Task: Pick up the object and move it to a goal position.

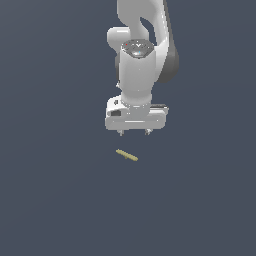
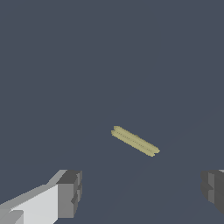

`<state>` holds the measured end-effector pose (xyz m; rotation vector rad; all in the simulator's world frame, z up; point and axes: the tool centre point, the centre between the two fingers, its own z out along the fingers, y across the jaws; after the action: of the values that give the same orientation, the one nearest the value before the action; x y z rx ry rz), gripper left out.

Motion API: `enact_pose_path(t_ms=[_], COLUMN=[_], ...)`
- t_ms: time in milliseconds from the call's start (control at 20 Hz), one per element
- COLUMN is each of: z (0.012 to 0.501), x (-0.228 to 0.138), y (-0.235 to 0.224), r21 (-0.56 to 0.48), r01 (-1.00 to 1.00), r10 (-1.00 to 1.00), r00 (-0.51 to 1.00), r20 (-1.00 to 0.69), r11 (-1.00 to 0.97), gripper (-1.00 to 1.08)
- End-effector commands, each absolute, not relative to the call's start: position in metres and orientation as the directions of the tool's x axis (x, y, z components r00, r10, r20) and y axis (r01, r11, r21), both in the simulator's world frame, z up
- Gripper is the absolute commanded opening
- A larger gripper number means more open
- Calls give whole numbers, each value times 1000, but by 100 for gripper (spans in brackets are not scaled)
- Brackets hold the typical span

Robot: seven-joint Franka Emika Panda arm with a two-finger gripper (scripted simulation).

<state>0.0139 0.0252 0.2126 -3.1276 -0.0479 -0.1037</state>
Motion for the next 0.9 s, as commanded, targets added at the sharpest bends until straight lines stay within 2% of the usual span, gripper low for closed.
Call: enact_pose_path(t_ms=[0, 850], z=[213, 219], x=[14, 14], y=[25, 41], r21=[-11, -1], r01=[31, 85], r10=[30, 84], r00=[997, 993], r20=[66, 85], r11=[-999, -996], gripper=[100, 100])
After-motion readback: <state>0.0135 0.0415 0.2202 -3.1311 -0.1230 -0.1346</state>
